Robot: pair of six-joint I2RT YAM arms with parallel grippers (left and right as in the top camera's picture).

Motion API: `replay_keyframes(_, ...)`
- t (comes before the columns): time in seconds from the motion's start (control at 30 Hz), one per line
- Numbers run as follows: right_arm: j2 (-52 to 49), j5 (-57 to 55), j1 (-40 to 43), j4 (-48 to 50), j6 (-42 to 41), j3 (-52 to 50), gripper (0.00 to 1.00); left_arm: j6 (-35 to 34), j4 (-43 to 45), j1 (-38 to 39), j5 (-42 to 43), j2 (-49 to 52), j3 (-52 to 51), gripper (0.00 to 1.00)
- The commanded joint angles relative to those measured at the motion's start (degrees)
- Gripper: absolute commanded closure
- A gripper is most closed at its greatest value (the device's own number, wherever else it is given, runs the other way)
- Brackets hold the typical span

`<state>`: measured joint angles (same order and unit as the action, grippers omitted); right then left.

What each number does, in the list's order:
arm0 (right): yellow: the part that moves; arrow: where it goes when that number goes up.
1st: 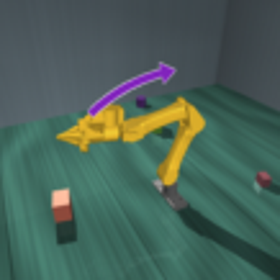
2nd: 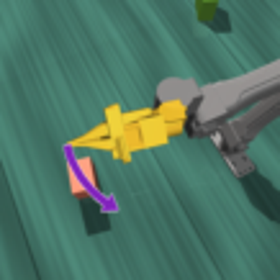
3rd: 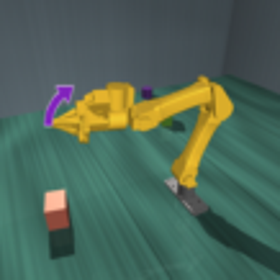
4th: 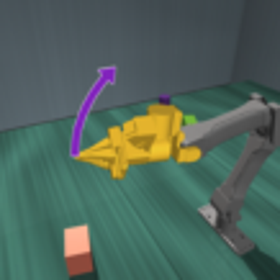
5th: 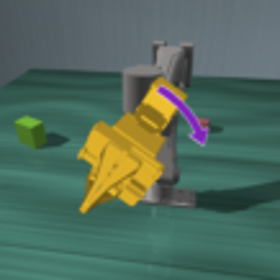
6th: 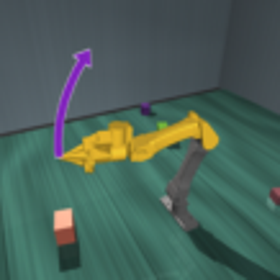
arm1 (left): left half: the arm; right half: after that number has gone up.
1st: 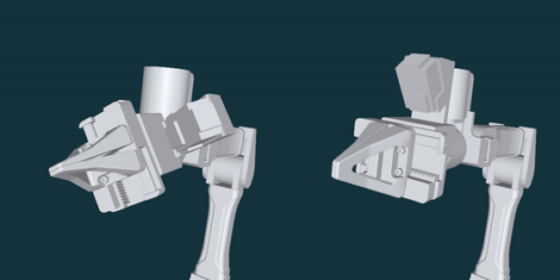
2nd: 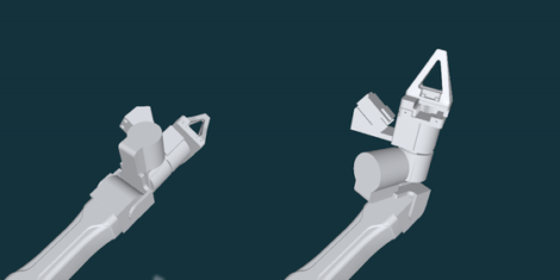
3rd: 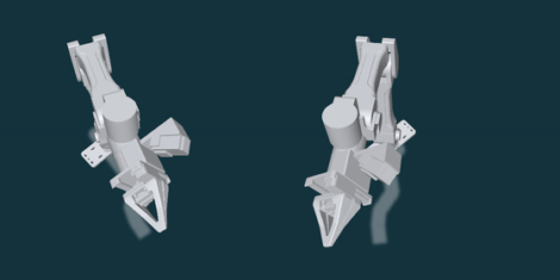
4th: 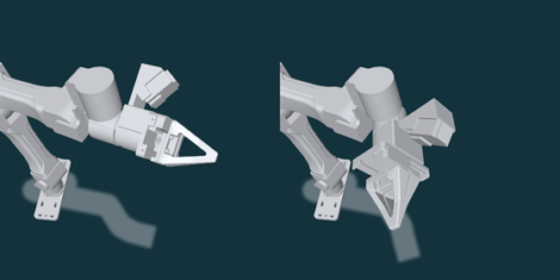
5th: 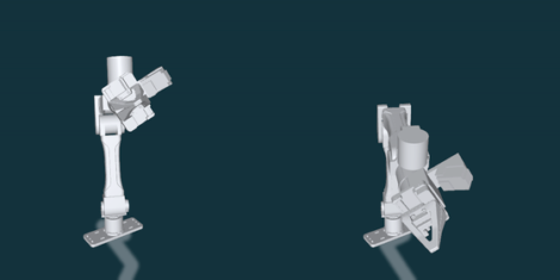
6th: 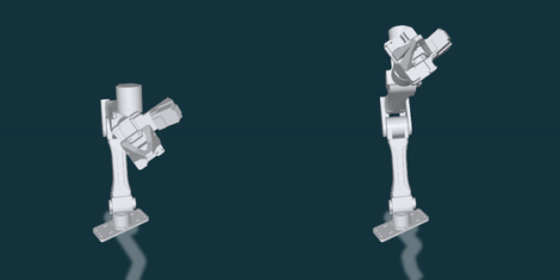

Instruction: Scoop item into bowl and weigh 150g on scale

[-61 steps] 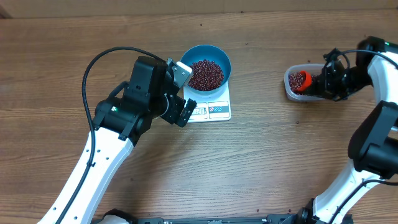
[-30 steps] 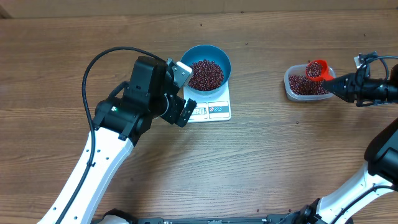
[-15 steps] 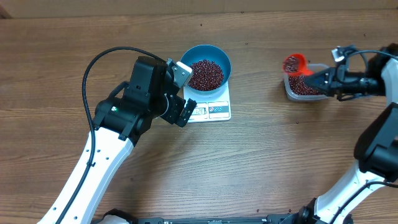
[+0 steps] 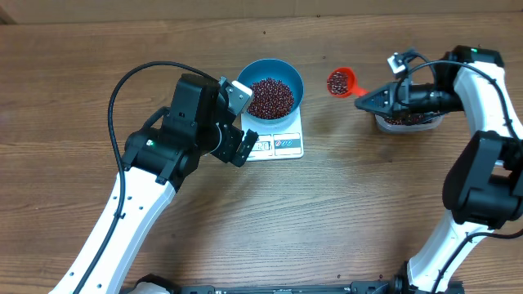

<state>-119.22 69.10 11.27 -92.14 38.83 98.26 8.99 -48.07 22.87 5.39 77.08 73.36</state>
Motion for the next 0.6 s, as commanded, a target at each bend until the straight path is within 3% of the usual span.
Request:
replay_keyframes(0.0, 0.61, 1.53, -2.54, 2.69, -4.5, 1.05, 0.96, -0.63, 0.09, 0.02, 0.42, 0.61, -0.24, 0.0)
replay_keyframes(0.27, 0.61, 0.02, -7.58, 5.18, -10.27, 6.78, 0.96, -0.63, 0.07, 0.02, 0.42, 0.61, -0.24, 0.0)
replay_keyframes(0.57, 0.61, -10.01, -16.48, 19.37, -28.35, 7.91, 0.96, -0.63, 0.09, 0.02, 0.42, 0.61, -0.24, 0.0)
